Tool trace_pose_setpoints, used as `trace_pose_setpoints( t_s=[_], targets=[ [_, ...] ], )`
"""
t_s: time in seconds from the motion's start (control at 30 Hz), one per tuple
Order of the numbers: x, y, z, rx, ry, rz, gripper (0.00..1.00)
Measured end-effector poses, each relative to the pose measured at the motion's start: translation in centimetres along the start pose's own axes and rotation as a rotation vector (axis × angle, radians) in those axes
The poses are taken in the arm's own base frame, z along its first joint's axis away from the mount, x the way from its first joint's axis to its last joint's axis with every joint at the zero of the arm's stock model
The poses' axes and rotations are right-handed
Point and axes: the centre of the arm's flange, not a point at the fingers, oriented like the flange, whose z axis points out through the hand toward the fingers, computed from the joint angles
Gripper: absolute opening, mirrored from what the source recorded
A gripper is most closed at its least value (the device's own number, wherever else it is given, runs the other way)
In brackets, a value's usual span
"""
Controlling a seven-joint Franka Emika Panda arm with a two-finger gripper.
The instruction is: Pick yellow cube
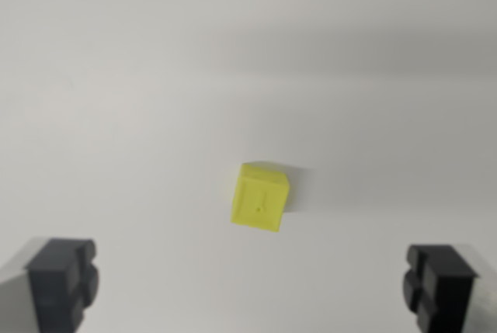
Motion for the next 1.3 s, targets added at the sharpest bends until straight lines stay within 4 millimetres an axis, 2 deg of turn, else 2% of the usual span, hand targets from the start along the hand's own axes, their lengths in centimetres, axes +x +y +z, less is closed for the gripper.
trace_pose_setpoints(
  t_s=[0.3, 1.3],
  targets=[
    [-0.2, 0.3, 0.6, -0.002, -0.003, 0.006, 1.0],
    [-1.9, 2.5, 7.8, -0.009, -0.022, 0.053, 1.0]
  ],
)
